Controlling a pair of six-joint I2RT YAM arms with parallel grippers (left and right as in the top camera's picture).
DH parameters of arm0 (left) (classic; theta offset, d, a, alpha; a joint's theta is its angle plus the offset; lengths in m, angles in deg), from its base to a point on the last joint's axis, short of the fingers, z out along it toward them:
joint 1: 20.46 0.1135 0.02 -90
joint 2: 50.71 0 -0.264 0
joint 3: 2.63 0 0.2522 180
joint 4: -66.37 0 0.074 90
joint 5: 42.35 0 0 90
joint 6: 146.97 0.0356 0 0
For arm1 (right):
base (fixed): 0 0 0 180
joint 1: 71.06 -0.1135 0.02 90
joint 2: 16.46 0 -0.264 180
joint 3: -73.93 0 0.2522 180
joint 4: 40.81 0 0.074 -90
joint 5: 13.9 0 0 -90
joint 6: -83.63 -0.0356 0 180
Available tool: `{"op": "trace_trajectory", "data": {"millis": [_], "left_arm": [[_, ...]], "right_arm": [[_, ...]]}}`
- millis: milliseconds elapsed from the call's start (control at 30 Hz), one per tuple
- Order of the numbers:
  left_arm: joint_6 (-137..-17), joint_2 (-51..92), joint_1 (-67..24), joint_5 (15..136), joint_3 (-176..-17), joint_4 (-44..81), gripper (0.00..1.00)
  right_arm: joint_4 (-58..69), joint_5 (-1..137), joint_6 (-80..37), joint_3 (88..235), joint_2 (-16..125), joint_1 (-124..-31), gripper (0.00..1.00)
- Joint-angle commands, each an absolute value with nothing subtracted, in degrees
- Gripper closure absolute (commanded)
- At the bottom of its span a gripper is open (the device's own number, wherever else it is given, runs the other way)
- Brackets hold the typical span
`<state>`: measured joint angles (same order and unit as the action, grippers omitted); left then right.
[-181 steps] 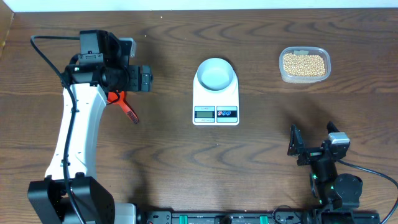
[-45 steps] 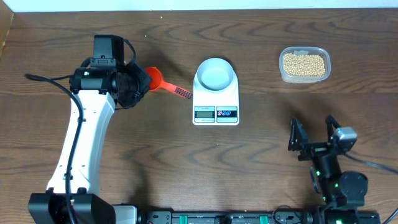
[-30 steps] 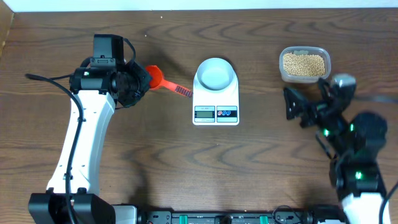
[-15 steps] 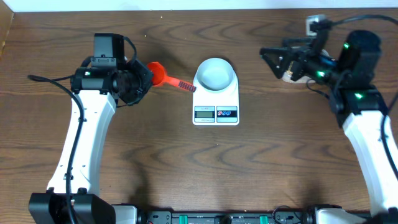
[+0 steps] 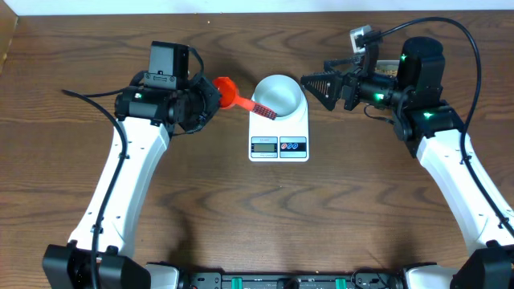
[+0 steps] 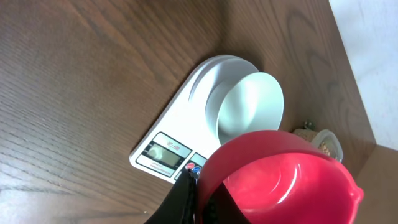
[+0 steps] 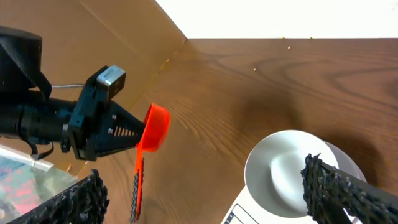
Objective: Scoop item into bowl and weigh 50g on scale
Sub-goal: 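Reach the right gripper to the scoop held by the left gripper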
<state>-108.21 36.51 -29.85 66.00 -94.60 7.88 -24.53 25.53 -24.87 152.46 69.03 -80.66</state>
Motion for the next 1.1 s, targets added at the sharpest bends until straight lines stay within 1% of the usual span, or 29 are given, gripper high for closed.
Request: {"op": "trace_trajectory", "data": {"millis": [0, 233, 433, 500, 533, 567, 600, 767, 967, 1067], "left_arm": [[-111.7, 36.1, -31.0, 66.5, -94.2, 7.9, 0.93], [-115.6, 36.1, -33.2, 66.2, -94.2, 8.0, 0.93], [-123.2, 36.1, -34.7, 66.1, -94.2, 8.0, 0.92], [-125.8, 36.1, -35.0, 66.1, -94.2, 8.0, 0.92], [-127.1, 36.1, -35.1, 66.1, -94.2, 8.0, 0.93], [-128.1, 36.1, -35.2, 66.1, -94.2, 8.0, 0.93], [-129.1, 36.1, -35.4, 66.1, -94.2, 8.0, 0.93], [-129.1, 36.1, -36.0, 66.7, -94.2, 8.0, 0.93], [-129.1, 36.1, -37.9, 66.7, -94.2, 8.0, 0.93], [-129.0, 36.1, -38.4, 66.7, -94.2, 8.0, 0.92]], "right_arm": [[-24.5, 25.1, -28.5, 153.6, 69.1, -80.9, 0.01], [-23.4, 24.3, -30.2, 153.6, 69.1, -81.8, 0.01], [-24.7, 25.3, -32.7, 153.6, 69.1, -85.2, 0.09], [-24.7, 26.2, -33.3, 153.6, 69.1, -86.7, 0.14], [-24.7, 26.7, -33.7, 153.6, 69.1, -87.3, 0.20], [-24.4, 27.2, -33.9, 153.6, 69.2, -87.8, 0.27], [-24.3, 28.1, -35.0, 153.6, 69.4, -88.8, 0.32], [-24.4, 28.2, -36.6, 153.6, 71.4, -91.1, 0.41], [-24.3, 27.4, -37.6, 153.6, 74.0, -92.6, 0.60], [-24.3, 26.8, -37.6, 153.6, 74.1, -92.9, 0.64]]}}
